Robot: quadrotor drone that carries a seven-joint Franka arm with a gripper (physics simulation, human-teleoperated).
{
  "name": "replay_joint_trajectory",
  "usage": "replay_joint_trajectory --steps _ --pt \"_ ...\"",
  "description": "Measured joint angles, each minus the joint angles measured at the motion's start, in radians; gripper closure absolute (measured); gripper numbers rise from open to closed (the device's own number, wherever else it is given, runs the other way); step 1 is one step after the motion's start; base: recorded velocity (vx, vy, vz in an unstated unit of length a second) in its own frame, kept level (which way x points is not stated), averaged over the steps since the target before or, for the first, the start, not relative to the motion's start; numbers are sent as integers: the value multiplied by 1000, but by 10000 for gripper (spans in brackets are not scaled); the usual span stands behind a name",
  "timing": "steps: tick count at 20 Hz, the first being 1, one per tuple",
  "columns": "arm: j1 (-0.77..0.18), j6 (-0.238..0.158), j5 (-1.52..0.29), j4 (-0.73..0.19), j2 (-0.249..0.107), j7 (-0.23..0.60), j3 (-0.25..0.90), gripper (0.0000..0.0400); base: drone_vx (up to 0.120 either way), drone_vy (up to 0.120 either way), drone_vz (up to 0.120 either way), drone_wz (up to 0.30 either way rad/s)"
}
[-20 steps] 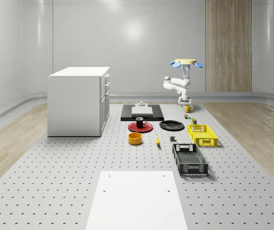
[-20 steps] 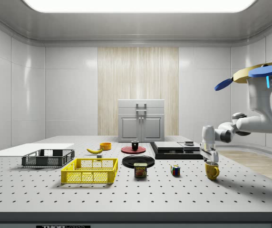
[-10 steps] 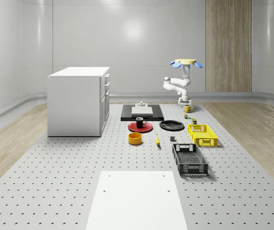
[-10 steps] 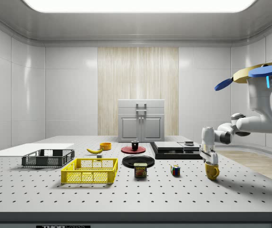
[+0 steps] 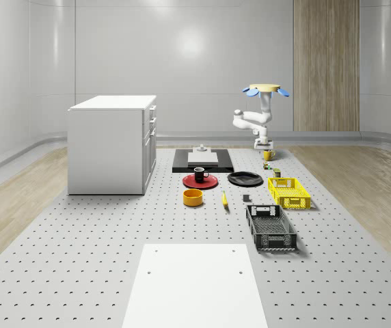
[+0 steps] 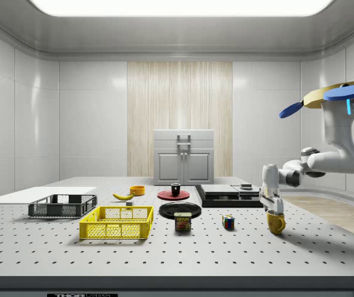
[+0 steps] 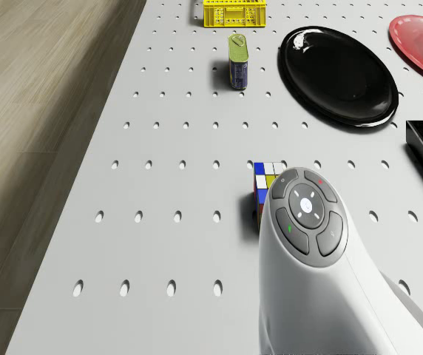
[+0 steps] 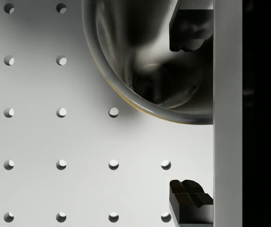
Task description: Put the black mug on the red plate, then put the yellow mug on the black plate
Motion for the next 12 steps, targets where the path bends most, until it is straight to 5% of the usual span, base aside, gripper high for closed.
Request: replay_joint_trajectory --steps 2,5,12 --pt "1 -2 4 -1 0 0 4 153 0 0 0 0" --pt "1 -3 7 -2 0 0 7 225 0 0 0 0" --pt "2 -4 9 -3 0 0 10 279 0 0 0 0"
